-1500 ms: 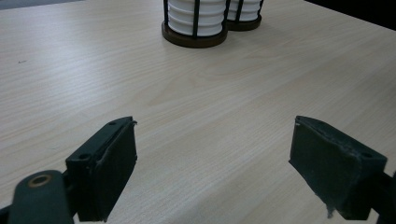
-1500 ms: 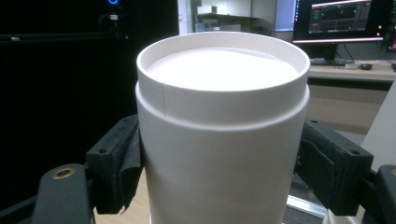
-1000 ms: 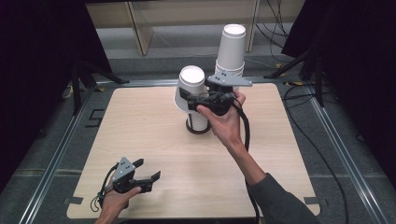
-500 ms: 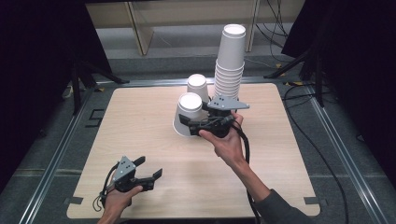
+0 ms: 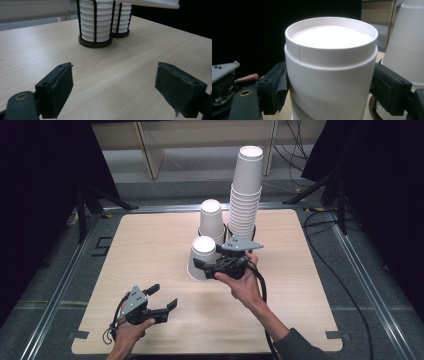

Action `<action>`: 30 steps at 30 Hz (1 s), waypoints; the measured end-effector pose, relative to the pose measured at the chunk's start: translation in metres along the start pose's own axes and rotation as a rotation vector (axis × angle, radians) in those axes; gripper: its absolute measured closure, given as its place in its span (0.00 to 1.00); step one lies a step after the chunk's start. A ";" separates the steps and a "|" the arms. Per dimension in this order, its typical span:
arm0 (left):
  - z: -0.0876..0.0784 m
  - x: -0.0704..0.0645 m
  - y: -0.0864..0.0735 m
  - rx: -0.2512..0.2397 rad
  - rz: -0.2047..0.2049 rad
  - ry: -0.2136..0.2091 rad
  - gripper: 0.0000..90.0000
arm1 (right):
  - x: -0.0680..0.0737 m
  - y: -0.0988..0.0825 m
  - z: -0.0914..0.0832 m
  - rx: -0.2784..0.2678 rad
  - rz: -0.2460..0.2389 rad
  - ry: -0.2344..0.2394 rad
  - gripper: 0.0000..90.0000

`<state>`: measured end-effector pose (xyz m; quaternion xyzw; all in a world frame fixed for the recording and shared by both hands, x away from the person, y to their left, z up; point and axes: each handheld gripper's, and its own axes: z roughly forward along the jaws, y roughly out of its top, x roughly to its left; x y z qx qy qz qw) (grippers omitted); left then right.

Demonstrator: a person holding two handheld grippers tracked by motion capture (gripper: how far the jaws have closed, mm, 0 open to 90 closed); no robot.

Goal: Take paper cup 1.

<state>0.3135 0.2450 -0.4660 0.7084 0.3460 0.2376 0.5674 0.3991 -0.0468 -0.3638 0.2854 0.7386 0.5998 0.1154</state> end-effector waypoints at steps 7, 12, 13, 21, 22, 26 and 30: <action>0.004 -0.002 0.002 -0.015 0.013 -0.014 0.16 | 0.000 -0.013 0.000 0.036 0.047 0.031 0.24; 0.006 -0.004 0.003 -0.004 0.025 -0.013 0.16 | 0.000 -0.020 -0.002 0.044 0.035 0.029 0.24; 0.004 -0.005 0.003 0.014 0.017 -0.004 0.16 | 0.000 -0.021 -0.002 0.047 0.047 0.031 0.24; 0.010 0.000 0.004 -0.011 0.013 -0.014 0.16 | -0.005 -0.031 0.000 0.065 0.062 0.048 0.24; 0.009 -0.001 0.004 0.011 0.002 -0.003 0.16 | -0.007 -0.035 0.002 0.083 0.067 0.058 0.24; 0.014 -0.001 0.004 -0.005 0.022 -0.017 0.16 | -0.007 -0.039 0.002 0.095 0.074 0.056 0.24; 0.014 -0.004 0.005 0.010 0.021 -0.021 0.16 | -0.004 -0.039 0.001 0.080 0.075 0.058 0.24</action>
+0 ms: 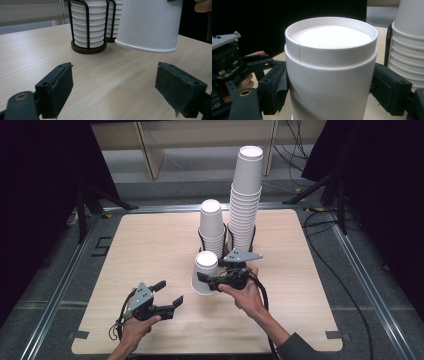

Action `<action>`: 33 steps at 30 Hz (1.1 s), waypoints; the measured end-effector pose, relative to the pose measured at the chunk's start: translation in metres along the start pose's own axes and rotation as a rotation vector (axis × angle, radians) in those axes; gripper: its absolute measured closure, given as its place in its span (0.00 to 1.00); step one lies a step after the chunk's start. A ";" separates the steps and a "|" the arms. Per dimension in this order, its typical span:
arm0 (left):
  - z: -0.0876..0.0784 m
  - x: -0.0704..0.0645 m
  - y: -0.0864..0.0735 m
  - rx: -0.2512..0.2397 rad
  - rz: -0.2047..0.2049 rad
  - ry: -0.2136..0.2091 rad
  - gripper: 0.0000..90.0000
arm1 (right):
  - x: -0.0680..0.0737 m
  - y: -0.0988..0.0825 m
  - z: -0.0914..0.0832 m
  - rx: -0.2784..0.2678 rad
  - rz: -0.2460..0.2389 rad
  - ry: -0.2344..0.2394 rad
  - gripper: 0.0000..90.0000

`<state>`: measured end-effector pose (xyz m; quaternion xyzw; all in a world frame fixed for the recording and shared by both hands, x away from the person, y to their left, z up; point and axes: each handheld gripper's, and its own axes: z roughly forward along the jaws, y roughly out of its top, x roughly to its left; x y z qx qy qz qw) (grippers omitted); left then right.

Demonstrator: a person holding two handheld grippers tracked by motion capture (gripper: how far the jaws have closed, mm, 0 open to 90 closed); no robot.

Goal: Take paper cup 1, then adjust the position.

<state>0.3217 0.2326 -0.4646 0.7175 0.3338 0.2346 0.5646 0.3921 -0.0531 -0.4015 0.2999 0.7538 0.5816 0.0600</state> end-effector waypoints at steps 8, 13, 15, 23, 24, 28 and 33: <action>0.005 -0.005 0.005 -0.042 -0.015 -0.051 0.16 | 0.012 0.004 0.004 -0.015 -0.046 0.021 0.24; 0.011 -0.011 0.007 -0.048 -0.025 -0.095 0.16 | 0.014 0.004 0.008 -0.011 -0.018 0.041 0.24; 0.014 -0.013 0.007 -0.063 -0.028 -0.109 0.16 | 0.014 0.005 0.011 -0.025 -0.046 0.037 0.24; 0.013 -0.016 0.006 -0.041 -0.021 -0.108 0.15 | 0.024 0.003 0.019 -0.009 -0.036 0.091 0.24; 0.013 -0.017 0.006 -0.041 -0.017 -0.112 0.14 | 0.025 0.003 0.019 -0.010 -0.048 0.080 0.24; 0.016 -0.018 0.005 -0.069 -0.027 -0.120 0.07 | 0.030 0.003 0.022 -0.010 -0.041 0.102 0.24; 0.013 -0.019 0.007 -0.065 -0.007 -0.111 0.00 | 0.036 0.001 0.026 -0.013 -0.033 0.125 0.24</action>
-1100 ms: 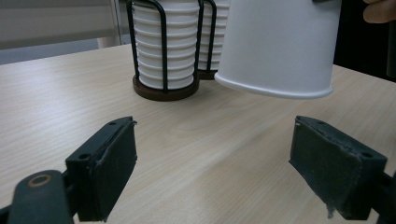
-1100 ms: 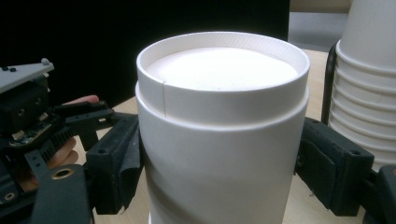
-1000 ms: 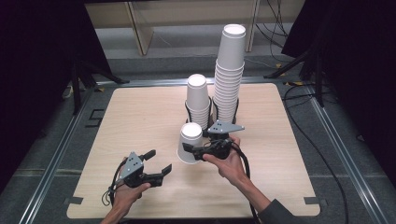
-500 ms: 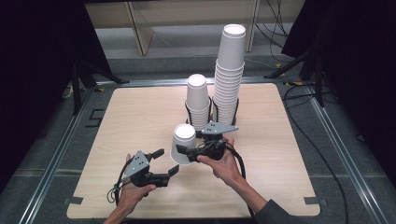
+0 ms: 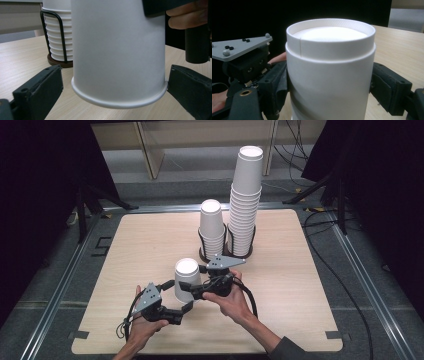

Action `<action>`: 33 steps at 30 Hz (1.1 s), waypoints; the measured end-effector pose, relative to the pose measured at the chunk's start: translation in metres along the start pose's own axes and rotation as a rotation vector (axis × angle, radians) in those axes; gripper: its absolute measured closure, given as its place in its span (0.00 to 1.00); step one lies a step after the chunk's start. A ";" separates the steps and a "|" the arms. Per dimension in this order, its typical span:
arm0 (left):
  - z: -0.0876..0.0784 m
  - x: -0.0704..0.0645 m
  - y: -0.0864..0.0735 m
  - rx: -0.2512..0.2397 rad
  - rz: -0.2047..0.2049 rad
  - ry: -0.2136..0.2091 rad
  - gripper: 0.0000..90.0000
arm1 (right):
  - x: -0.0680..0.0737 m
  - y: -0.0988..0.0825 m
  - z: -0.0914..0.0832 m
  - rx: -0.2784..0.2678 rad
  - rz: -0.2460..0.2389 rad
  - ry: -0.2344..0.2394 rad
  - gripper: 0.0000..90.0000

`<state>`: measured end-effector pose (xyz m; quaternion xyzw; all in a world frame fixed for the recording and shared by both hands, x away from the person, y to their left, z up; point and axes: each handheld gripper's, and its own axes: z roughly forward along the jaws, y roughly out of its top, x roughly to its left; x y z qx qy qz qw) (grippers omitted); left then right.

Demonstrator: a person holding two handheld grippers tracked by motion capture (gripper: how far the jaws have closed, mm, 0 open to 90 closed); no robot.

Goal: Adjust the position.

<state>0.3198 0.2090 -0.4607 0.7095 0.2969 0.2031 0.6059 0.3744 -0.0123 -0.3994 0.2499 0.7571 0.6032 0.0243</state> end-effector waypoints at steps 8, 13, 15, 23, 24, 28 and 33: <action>0.001 -0.002 0.000 0.009 -0.028 -0.022 0.06 | 0.002 0.001 -0.001 -0.009 0.000 -0.006 0.24; 0.002 -0.004 0.001 0.002 -0.047 -0.020 0.03 | 0.001 0.001 -0.001 -0.038 -0.019 -0.004 0.24; 0.002 -0.004 0.001 0.012 -0.062 -0.014 0.01 | 0.002 0.000 0.001 -0.045 -0.009 0.018 0.24; 0.000 -0.003 0.001 -0.002 -0.060 -0.023 0.00 | 0.010 -0.002 0.006 -0.038 -0.021 0.049 0.24; 0.000 -0.003 0.001 -0.002 -0.060 -0.023 0.00 | 0.010 -0.002 0.006 -0.038 -0.021 0.049 0.24; -0.001 -0.003 0.002 0.002 -0.039 -0.014 0.00 | 0.011 -0.002 0.005 -0.039 -0.029 0.050 0.24; -0.003 -0.003 0.004 0.014 0.016 -0.006 0.04 | 0.010 -0.001 0.003 -0.036 -0.027 0.055 0.23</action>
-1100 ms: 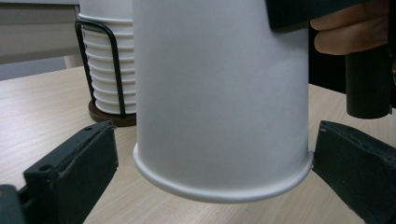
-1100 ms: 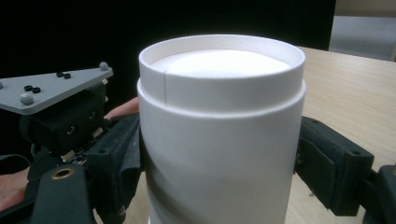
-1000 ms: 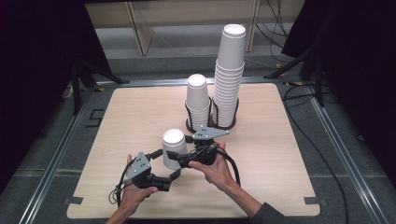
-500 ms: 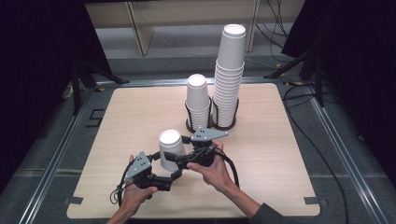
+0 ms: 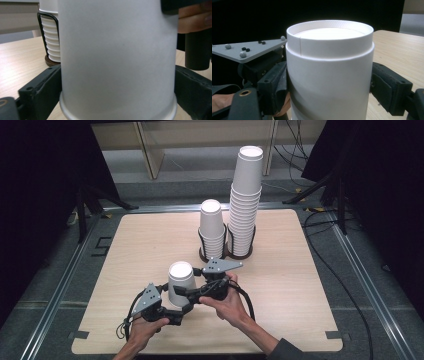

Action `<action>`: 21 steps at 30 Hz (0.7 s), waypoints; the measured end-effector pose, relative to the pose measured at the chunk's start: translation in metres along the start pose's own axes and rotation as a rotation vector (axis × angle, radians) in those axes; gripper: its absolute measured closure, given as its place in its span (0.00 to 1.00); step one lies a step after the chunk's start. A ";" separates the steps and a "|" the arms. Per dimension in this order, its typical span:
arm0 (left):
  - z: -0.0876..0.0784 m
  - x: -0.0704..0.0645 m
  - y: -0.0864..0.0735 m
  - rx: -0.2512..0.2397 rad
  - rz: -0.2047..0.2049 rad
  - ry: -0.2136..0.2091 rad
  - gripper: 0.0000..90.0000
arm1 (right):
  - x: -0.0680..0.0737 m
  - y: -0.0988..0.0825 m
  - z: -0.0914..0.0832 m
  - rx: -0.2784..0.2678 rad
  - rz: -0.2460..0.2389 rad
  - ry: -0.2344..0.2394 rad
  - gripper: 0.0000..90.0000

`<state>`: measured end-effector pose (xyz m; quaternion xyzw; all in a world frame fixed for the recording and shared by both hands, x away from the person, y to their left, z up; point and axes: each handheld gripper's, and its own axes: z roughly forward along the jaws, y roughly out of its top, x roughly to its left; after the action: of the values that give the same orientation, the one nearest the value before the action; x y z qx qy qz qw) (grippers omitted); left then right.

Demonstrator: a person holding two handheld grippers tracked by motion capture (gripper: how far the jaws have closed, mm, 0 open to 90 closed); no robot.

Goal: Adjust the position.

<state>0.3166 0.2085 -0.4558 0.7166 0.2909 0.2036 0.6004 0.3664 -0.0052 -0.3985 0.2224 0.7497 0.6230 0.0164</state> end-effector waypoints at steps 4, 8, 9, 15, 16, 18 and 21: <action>0.001 0.001 0.001 -0.010 0.051 -0.008 0.07 | -0.003 0.001 -0.001 0.012 0.010 0.019 0.22; -0.001 0.000 0.003 0.015 0.093 -0.006 0.08 | -0.006 0.006 -0.005 0.053 -0.020 0.035 0.22; -0.001 0.000 0.003 0.015 0.093 -0.006 0.09 | -0.006 0.006 -0.005 0.053 -0.020 0.035 0.22; -0.004 -0.003 0.006 0.069 0.203 -0.011 0.09 | -0.010 0.019 -0.016 0.121 -0.004 0.102 0.19; -0.005 -0.003 0.006 0.082 0.212 -0.010 0.09 | -0.010 0.022 -0.018 0.139 -0.012 0.096 0.19; -0.005 -0.003 0.006 0.092 0.221 -0.009 0.09 | -0.011 0.023 -0.019 0.149 -0.019 0.111 0.19; -0.003 -0.007 0.005 0.119 0.238 -0.019 0.09 | -0.011 0.026 -0.021 0.184 -0.045 0.107 0.19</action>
<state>0.3102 0.2059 -0.4496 0.7822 0.2100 0.2490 0.5310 0.3781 -0.0249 -0.3719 0.1725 0.8084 0.5619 -0.0304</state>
